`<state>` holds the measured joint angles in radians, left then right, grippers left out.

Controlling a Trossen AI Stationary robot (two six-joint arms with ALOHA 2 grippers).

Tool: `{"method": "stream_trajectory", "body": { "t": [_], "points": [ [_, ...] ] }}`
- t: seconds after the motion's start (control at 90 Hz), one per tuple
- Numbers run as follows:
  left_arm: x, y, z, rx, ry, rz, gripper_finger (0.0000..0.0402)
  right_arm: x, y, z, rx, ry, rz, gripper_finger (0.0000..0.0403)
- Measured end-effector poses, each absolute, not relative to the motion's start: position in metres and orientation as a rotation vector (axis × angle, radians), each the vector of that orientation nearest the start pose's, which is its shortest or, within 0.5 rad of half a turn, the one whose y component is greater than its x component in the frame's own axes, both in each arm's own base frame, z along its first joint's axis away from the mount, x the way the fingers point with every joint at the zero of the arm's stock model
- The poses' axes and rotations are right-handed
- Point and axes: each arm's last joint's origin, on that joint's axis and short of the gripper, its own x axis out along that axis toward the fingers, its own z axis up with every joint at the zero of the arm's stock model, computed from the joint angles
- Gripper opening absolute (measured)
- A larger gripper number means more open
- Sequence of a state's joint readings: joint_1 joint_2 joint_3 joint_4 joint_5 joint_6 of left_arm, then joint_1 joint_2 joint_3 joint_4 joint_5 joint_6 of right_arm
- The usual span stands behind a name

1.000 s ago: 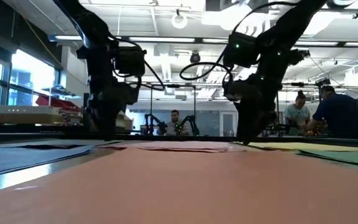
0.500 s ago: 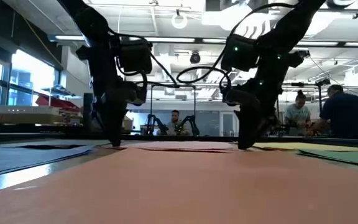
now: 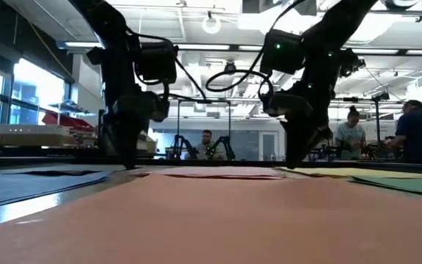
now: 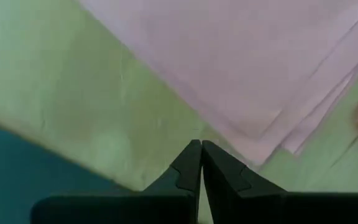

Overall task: Organize paper
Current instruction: Adjust the colored papers

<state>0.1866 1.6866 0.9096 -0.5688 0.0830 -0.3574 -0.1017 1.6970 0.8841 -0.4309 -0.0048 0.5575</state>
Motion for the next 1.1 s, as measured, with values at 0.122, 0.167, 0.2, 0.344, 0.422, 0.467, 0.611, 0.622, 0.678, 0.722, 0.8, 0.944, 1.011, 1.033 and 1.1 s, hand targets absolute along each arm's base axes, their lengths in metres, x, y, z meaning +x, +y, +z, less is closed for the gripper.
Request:
{"method": "stream_trajectory", "body": {
  "t": [0.122, 0.167, 0.2, 0.344, 0.422, 0.467, 0.611, 0.622, 0.678, 0.722, 0.8, 0.944, 1.011, 1.033, 1.1],
  "points": [
    [0.291, 0.046, 0.135, -0.466, 1.299, 0.32, 0.0, 0.3, -0.024, 0.126, 0.558, 1.198, -0.456, 0.0],
    [0.293, 0.044, 0.133, -0.46, 1.291, 0.314, 0.0, 0.301, -0.024, 0.122, 0.555, 1.205, -0.463, 0.0],
    [0.295, 0.043, 0.132, -0.453, 1.287, 0.314, 0.0, 0.302, -0.023, 0.12, 0.554, 1.204, -0.463, 0.0],
    [0.299, 0.038, 0.132, -0.45, 1.249, 0.322, 0.0, 0.305, -0.024, 0.123, 0.558, 1.177, -0.448, 0.0],
    [0.301, 0.037, 0.133, -0.442, 1.23, 0.321, 0.0, 0.306, -0.026, 0.128, 0.539, 1.173, -0.435, 0.0],
    [0.301, 0.036, 0.133, -0.444, 1.226, 0.321, 0.0, 0.306, -0.027, 0.133, 0.526, 1.173, -0.442, 0.0],
    [0.3, 0.036, 0.133, -0.446, 1.235, 0.329, 0.0, 0.303, -0.032, 0.15, 0.465, 1.194, -0.515, 0.0],
    [0.3, 0.036, 0.133, -0.446, 1.236, 0.329, 0.0, 0.302, -0.032, 0.15, 0.461, 1.201, -0.516, 0.0],
    [0.3, 0.036, 0.133, -0.446, 1.241, 0.33, 0.0, 0.301, -0.031, 0.15, 0.459, 1.225, -0.518, 0.0],
    [0.3, 0.036, 0.133, -0.451, 1.243, 0.331, 0.0, 0.299, -0.029, 0.149, 0.464, 1.251, -0.514, 0.0],
    [0.3, 0.034, 0.133, -0.451, 1.247, 0.328, 0.0, 0.297, -0.025, 0.147, 0.47, 1.25, -0.51, 0.0],
    [0.3, 0.032, 0.133, -0.435, 1.242, 0.333, 0.0, 0.292, -0.022, 0.134, 0.496, 1.209, -0.532, 0.0],
    [0.301, 0.031, 0.133, -0.434, 1.232, 0.342, 0.0, 0.294, -0.021, 0.13, 0.529, 1.176, -0.502, 0.0],
    [0.301, 0.031, 0.133, -0.433, 1.228, 0.343, 0.0, 0.294, -0.021, 0.129, 0.537, 1.172, -0.493, 0.0],
    [0.302, 0.031, 0.133, -0.431, 1.216, 0.342, 0.0, 0.296, -0.02, 0.128, 0.543, 1.17, -0.448, 0.0]
  ]
}}
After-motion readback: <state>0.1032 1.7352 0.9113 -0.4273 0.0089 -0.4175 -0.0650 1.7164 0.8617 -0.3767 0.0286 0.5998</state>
